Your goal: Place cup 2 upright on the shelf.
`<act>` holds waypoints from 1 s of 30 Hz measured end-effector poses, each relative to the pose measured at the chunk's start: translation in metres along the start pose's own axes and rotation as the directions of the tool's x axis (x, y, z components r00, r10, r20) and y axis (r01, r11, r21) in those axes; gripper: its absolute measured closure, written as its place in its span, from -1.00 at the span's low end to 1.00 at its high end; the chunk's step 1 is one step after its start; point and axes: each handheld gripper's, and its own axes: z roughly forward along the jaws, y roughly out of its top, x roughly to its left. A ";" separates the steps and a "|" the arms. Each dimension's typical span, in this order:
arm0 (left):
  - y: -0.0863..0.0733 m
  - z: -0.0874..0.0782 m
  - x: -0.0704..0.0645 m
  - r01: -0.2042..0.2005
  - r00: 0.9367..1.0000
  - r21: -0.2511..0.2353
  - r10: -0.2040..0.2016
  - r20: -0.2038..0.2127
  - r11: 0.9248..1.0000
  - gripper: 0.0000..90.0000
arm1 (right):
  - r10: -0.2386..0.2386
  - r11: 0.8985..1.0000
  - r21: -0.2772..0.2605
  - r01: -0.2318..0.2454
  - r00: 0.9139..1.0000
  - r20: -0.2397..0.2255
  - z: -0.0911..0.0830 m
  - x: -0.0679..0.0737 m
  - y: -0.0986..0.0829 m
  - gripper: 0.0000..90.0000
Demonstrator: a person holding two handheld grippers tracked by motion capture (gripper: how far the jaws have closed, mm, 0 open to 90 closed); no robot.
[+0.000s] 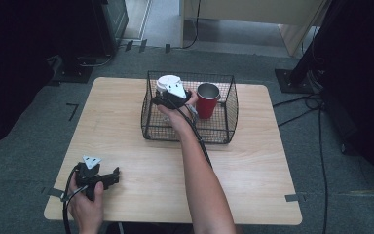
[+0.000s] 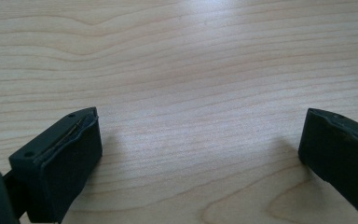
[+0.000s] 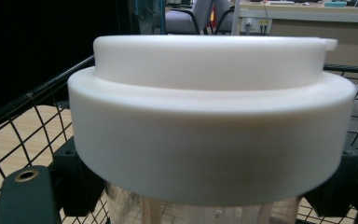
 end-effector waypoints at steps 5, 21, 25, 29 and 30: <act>0.000 0.000 0.000 0.000 1.000 0.000 0.000 0.000 1.000 -1.00 | -0.005 1.000 0.010 0.005 1.000 -0.012 -0.001 -0.002 0.001 -0.66; 0.000 0.000 0.000 0.001 1.000 0.000 -0.001 0.000 1.000 -1.00 | -0.045 0.998 0.028 0.047 0.995 -0.093 -0.006 -0.003 0.000 -0.96; 0.000 0.000 0.000 0.001 1.000 -0.001 -0.001 0.000 1.000 -1.00 | -0.044 0.999 0.023 0.046 0.994 -0.101 -0.007 -0.005 0.001 -1.00; 0.000 0.000 0.000 0.000 1.000 0.000 0.000 0.000 1.000 -1.00 | -0.056 0.998 0.002 0.056 0.992 -0.112 -0.010 -0.004 0.002 -1.00; 0.000 0.000 0.000 0.000 1.000 0.000 0.000 0.000 1.000 -1.00 | -0.055 0.999 -0.004 0.055 0.992 -0.116 -0.011 -0.004 0.003 -1.00</act>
